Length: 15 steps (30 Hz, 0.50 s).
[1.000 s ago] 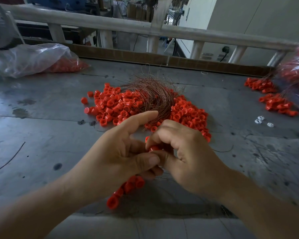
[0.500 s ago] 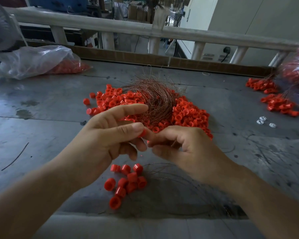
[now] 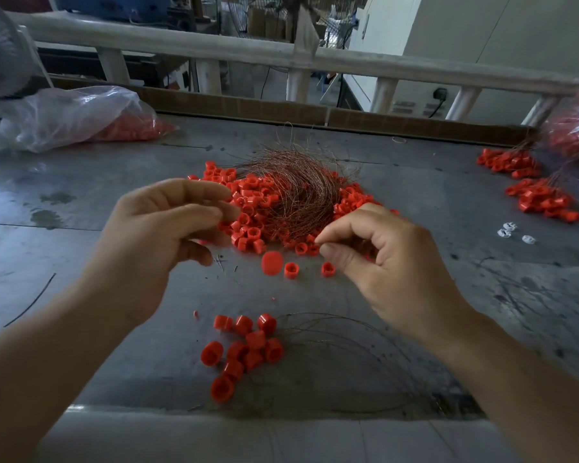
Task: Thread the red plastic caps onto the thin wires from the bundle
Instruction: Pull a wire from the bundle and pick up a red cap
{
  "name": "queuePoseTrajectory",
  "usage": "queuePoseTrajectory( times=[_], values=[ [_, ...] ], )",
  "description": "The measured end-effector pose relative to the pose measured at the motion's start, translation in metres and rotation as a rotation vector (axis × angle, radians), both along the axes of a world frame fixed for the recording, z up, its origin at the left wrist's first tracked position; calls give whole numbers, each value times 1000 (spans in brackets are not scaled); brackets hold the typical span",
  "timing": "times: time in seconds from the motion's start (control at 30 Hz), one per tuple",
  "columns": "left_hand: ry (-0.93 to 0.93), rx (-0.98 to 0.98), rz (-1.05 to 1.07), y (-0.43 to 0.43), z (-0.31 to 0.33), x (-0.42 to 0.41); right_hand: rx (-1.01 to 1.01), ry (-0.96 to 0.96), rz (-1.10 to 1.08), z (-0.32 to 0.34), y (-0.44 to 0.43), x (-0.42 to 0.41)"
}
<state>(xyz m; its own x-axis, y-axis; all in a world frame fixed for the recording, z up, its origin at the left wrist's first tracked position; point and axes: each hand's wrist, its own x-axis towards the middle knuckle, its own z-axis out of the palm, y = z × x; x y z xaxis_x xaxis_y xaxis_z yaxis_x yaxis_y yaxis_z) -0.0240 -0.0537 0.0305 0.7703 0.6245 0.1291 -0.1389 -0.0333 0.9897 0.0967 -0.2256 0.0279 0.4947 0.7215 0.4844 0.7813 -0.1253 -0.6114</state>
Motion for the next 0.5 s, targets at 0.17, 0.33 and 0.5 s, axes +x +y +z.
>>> queuePoseTrajectory(
  times=[0.17, 0.33, 0.5],
  values=[
    [64, 131, 171, 10, -3, 3, -51, 8, 30, -1, 1, 0],
    [282, 603, 229, 8, -16, 8, -207, 57, 147, 0, -3, -3],
    [449, 905, 141, 11, -31, 16, -506, -37, 217, -9, 2, -8]
  ],
)
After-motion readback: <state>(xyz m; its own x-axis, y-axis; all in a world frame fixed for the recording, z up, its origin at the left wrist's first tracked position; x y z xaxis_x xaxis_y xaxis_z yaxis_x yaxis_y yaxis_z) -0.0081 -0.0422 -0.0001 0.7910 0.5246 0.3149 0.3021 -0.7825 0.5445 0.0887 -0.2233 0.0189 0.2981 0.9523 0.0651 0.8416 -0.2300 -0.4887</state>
